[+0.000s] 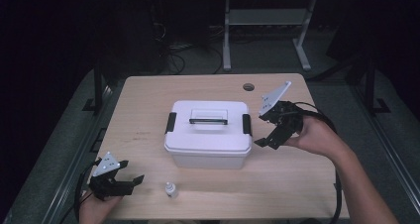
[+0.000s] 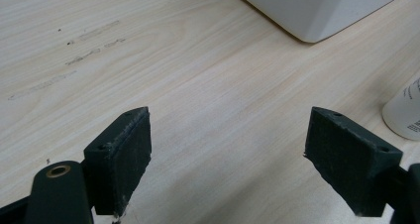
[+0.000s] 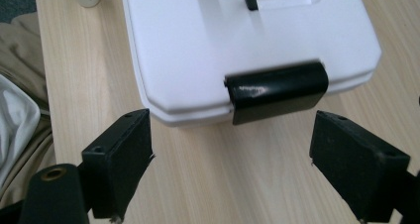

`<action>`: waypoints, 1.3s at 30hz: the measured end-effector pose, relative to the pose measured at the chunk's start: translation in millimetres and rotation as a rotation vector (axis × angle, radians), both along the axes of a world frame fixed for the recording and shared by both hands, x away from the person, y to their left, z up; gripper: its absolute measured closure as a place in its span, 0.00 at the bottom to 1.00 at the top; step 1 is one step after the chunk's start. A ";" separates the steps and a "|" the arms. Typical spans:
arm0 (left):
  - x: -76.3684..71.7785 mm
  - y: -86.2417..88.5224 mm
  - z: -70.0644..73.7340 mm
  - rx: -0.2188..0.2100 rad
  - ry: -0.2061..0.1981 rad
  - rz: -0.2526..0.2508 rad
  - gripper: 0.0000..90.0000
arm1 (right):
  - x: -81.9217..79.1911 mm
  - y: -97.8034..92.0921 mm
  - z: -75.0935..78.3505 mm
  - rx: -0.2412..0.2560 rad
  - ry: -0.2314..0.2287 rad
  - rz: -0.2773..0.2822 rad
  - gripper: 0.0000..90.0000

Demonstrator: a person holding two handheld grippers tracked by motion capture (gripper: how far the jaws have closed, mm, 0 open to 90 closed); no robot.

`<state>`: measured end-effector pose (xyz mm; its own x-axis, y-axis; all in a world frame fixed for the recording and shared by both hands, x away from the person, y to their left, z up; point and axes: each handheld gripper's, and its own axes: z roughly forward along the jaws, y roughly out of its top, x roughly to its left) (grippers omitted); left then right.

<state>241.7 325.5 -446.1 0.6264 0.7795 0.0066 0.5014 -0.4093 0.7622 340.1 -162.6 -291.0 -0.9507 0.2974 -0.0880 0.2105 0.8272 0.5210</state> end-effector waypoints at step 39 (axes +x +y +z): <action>-1.2 2.1 0.7 0.009 -0.011 0.001 0.20 | 27.9 80.3 16.1 -0.025 -0.014 0.148 0.23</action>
